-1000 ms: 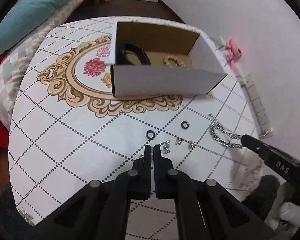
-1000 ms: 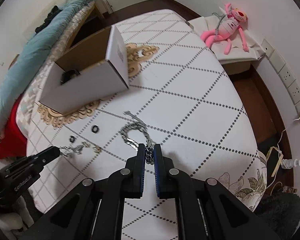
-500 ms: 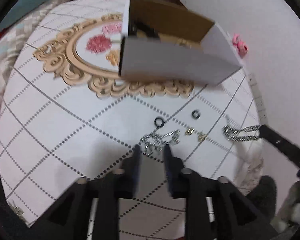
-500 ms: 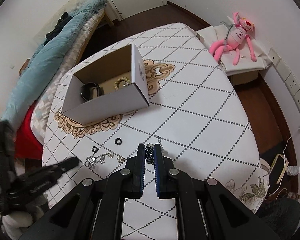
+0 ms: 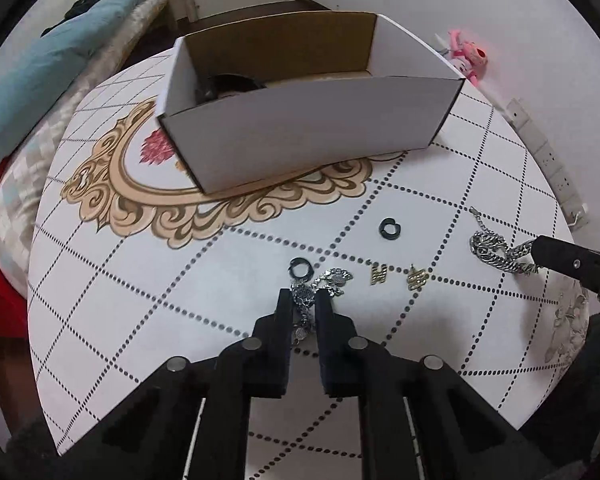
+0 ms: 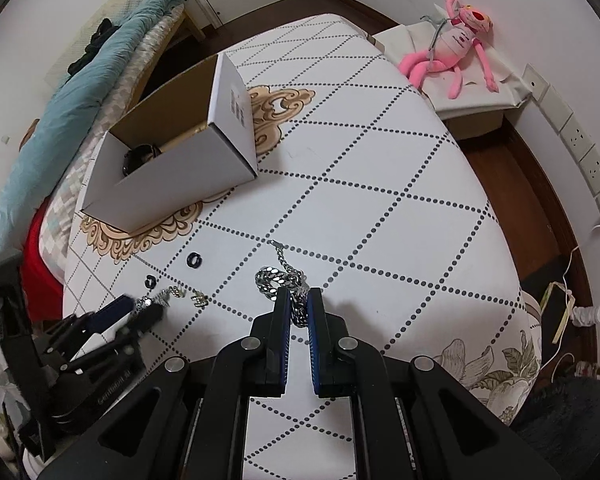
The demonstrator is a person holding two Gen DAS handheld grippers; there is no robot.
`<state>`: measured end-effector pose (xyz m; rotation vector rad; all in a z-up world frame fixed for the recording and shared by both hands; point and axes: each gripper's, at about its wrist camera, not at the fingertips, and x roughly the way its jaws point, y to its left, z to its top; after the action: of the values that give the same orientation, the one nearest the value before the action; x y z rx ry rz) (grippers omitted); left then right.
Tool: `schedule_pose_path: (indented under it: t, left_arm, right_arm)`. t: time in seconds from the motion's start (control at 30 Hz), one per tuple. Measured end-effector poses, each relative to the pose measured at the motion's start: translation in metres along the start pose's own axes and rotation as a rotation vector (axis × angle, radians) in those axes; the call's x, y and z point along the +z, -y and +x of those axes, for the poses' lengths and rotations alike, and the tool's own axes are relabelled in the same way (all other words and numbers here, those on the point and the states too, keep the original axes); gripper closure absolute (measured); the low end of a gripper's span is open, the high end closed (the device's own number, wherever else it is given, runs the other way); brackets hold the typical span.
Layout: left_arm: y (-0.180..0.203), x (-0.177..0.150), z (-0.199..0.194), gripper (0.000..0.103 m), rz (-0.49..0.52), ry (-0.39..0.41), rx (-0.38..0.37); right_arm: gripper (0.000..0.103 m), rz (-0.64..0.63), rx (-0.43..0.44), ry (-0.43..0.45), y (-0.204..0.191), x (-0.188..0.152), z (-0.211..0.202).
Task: Organize jewelry
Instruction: 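Carry the necklace with the left gripper while the right gripper carries the bracelet into the box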
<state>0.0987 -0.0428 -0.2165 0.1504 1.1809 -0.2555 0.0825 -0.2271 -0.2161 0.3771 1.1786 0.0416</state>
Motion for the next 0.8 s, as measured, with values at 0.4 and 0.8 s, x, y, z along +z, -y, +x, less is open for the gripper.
schedule_pose_path:
  t: [0.4, 0.8]
  left_arm:
    - [-0.025, 0.004, -0.031, 0.101, -0.159, 0.021, -0.169]
    - [-0.042, 0.039, -0.105, 0.103, -0.208, 0.173, -0.258]
  right_arm:
    - [0.094, -0.027, 0.063, 0.057, -0.016, 0.013, -0.030]
    - [0.095, -0.076, 0.171, 0.126, -0.050, 0.043, -0.073]
